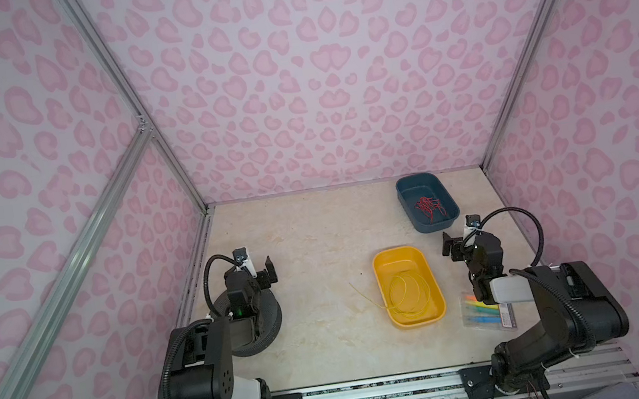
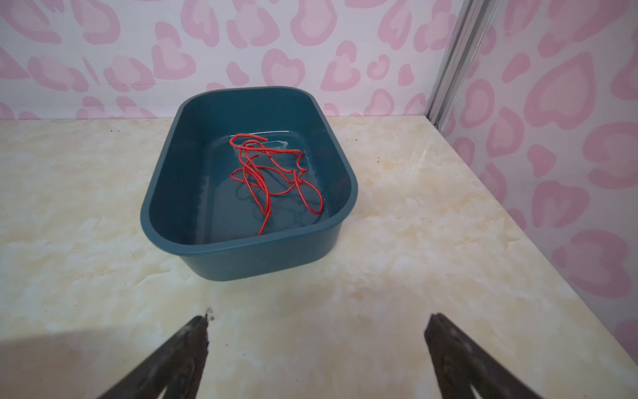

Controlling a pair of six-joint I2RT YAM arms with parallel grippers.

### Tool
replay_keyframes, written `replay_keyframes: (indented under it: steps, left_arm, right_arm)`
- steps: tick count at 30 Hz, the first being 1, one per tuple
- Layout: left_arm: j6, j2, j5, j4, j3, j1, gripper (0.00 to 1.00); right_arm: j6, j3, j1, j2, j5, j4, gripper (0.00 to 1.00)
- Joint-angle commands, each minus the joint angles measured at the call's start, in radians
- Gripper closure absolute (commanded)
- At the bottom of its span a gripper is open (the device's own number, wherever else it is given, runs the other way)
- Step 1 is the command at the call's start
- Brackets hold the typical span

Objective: Wrap the cables

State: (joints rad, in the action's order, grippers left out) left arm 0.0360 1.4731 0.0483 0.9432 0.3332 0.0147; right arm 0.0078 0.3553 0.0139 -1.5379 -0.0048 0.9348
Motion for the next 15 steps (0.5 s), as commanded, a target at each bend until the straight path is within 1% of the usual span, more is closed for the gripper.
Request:
replay_keyframes:
  steps: [1,3,15]
  left_arm:
    - [0.001,0.001,-0.007,0.019,0.005,0.001,0.02]
    - [0.002,0.001,-0.007,0.019,0.003,0.001,0.02]
    - [0.002,0.001,-0.007,0.02,0.003,0.001,0.02]
  right_arm:
    - [-0.003,0.001,-0.011,-0.002,0.011,0.005,0.0]
    - [-0.009,-0.002,-0.018,-0.001,0.029,0.01,0.0]
    - [-0.002,0.001,-0.02,0.0,0.037,0.0,0.0]
